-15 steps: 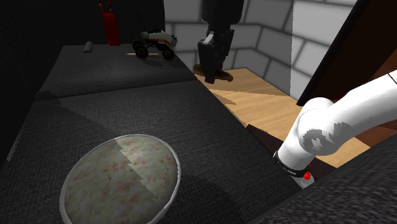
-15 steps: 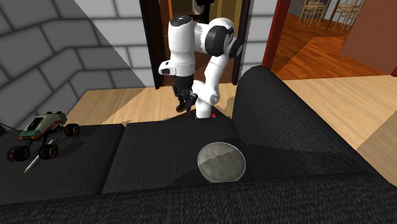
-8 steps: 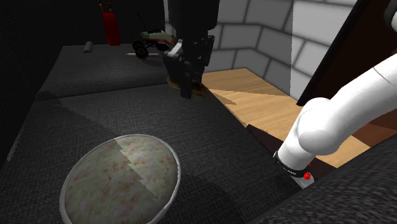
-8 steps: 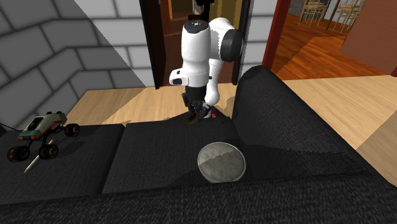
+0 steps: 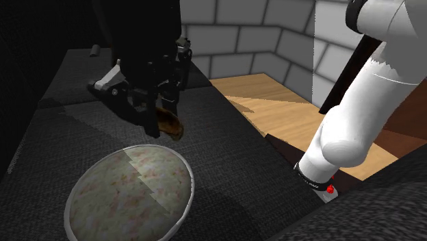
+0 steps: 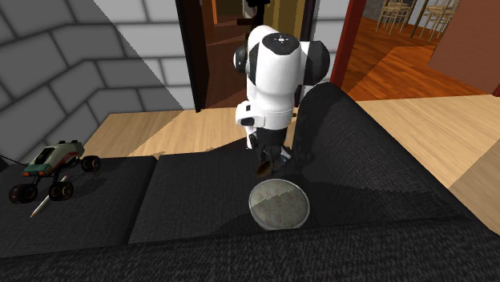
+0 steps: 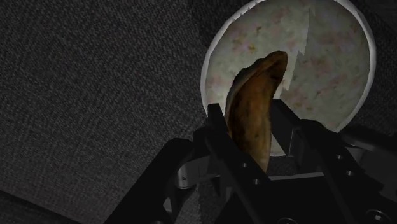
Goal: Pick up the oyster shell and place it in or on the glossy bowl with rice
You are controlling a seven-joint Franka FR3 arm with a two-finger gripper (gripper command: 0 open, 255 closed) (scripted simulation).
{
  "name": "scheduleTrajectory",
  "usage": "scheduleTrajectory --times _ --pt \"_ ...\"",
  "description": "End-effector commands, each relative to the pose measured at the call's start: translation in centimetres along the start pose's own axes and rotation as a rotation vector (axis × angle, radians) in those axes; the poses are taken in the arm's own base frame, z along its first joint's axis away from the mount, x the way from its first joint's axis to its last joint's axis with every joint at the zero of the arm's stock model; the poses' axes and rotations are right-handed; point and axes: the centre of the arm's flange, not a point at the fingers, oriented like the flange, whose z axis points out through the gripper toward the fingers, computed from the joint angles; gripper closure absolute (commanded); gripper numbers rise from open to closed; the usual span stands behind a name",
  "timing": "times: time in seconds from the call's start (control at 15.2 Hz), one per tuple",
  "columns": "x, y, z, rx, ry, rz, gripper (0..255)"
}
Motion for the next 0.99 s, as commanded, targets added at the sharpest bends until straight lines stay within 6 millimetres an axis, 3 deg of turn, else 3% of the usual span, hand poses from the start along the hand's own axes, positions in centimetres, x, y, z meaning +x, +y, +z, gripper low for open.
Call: scheduleTrajectory --times 0.0,0.2,0.92 --pt "0.2 -2.6 -0.1 0.002 0.001 0.008 255" --pt "0.7 -5.8 -0.2 0.002 0.001 0.008 255" --pt "0.8 -6.0 5.6 0.002 0.001 0.008 255"
